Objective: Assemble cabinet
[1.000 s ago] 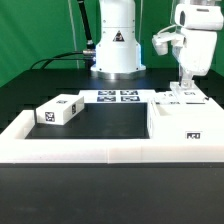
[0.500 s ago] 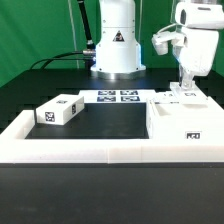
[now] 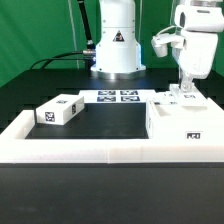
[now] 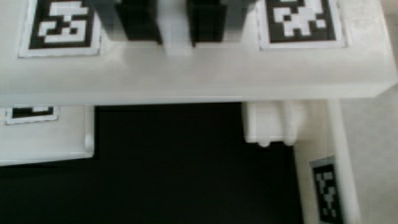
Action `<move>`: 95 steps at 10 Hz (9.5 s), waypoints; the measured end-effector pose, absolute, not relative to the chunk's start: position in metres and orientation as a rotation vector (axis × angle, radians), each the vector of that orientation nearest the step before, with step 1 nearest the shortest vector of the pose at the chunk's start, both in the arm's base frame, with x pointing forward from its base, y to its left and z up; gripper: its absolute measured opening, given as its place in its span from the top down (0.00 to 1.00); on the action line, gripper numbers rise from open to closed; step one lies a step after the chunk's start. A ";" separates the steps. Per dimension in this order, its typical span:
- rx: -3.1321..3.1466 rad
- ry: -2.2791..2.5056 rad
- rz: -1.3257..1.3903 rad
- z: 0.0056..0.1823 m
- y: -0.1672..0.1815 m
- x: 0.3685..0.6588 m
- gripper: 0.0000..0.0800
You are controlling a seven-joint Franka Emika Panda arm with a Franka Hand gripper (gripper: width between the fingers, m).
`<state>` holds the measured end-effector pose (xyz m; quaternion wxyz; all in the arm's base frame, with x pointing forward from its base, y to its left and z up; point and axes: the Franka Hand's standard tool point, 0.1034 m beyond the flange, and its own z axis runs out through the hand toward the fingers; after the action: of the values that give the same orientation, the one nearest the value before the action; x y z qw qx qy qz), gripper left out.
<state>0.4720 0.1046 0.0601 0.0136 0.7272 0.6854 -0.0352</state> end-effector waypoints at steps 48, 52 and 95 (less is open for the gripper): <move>2.274 2.103 -0.123 0.079 0.102 0.422 0.00; 2.189 2.238 -0.109 0.056 0.103 0.396 0.00; 2.294 2.112 -0.174 0.066 0.059 0.430 0.91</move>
Offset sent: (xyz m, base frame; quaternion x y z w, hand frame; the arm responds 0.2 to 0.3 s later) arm 0.0359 0.0096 0.0010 0.0028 0.0023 -0.0269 0.9996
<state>0.4299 0.0586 0.0658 0.0095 0.7345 0.6762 -0.0557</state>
